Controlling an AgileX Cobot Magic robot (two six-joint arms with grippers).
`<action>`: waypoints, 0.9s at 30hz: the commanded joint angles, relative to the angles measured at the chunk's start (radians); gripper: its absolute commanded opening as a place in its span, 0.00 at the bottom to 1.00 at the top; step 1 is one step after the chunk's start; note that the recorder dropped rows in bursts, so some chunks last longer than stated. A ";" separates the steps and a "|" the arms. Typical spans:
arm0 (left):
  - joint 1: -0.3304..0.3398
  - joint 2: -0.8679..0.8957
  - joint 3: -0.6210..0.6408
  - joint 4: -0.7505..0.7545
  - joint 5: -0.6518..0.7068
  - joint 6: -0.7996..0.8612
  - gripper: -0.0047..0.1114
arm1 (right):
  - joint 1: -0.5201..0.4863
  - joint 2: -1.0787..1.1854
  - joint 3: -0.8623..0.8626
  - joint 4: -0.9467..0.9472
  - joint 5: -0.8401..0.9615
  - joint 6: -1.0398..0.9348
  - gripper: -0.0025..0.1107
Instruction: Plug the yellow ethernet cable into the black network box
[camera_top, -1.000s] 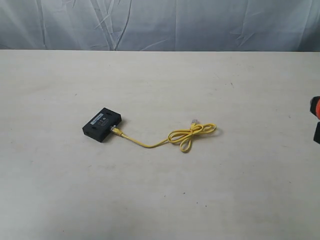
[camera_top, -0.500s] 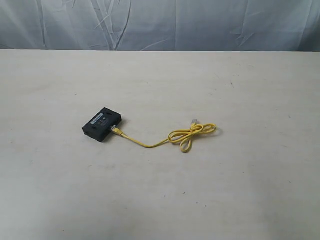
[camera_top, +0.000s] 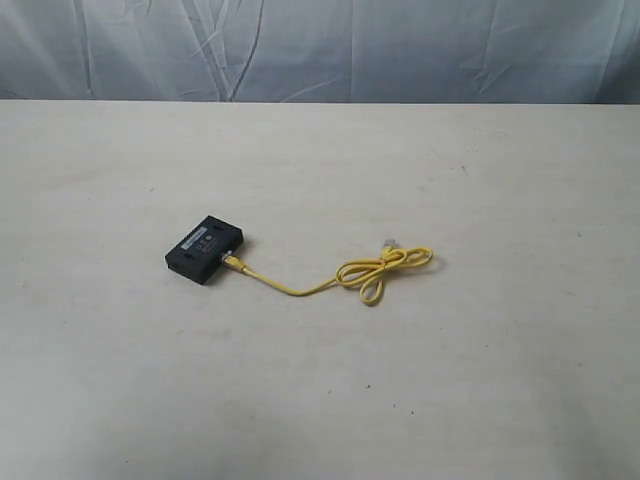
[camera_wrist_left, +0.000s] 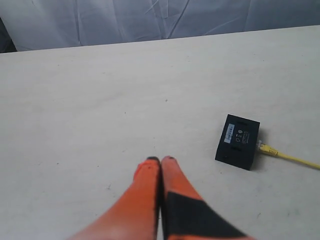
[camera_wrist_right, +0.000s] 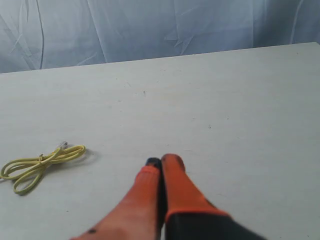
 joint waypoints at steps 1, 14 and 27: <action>0.001 -0.009 0.003 0.001 -0.006 -0.001 0.04 | -0.006 -0.007 0.007 -0.007 -0.017 -0.006 0.02; 0.001 -0.009 0.003 0.009 -0.006 -0.001 0.04 | -0.006 -0.007 0.061 -0.052 -0.073 0.000 0.02; 0.001 -0.009 0.003 0.009 -0.006 -0.001 0.04 | 0.004 -0.007 0.061 -0.049 -0.071 0.000 0.02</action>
